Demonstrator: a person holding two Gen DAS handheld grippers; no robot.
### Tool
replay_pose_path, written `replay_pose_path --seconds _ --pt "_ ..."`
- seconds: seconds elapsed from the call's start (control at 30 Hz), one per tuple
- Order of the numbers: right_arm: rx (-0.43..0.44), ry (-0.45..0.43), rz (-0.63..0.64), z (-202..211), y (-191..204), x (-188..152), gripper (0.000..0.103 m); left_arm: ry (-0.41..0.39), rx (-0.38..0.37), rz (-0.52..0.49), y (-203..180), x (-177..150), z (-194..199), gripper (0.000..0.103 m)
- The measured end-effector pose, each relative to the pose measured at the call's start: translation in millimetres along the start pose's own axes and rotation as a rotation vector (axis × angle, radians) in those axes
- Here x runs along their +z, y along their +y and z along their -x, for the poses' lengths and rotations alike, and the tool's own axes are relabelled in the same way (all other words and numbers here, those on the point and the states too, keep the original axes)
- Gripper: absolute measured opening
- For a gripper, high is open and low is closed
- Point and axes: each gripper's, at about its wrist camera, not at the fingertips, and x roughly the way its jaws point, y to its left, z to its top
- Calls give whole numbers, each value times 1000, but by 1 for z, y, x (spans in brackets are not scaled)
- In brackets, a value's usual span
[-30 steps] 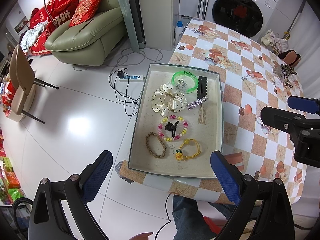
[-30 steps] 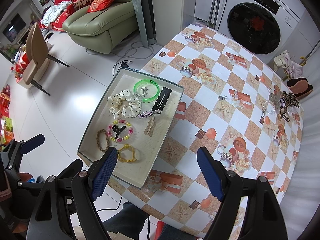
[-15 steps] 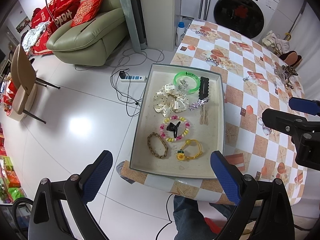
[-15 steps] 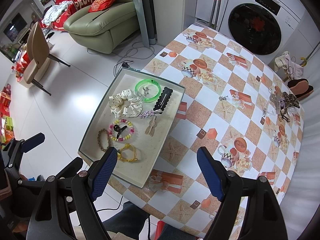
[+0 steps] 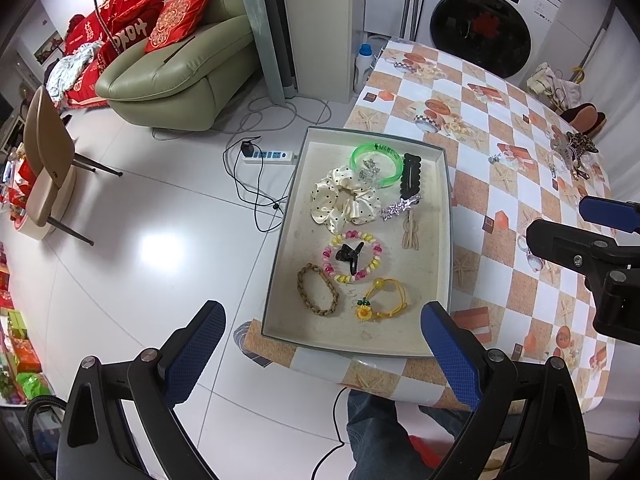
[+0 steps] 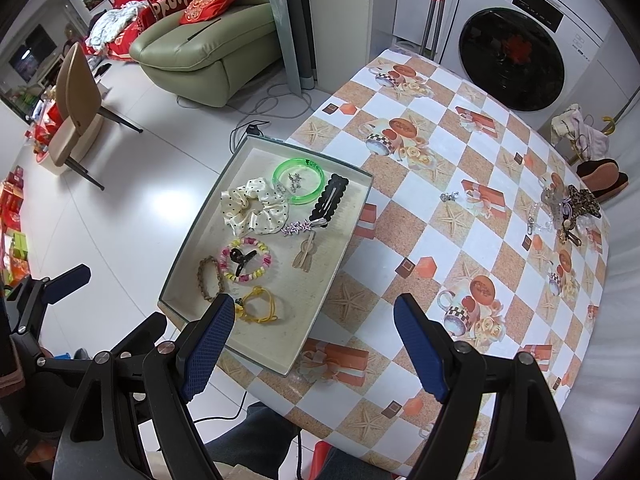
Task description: Organize jewelry
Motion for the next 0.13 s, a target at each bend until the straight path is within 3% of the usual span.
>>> replay_pose_path --seconds 0.13 --pt "1 0 -2 0 0 0 84 3 5 -6 -1 0 0 101"
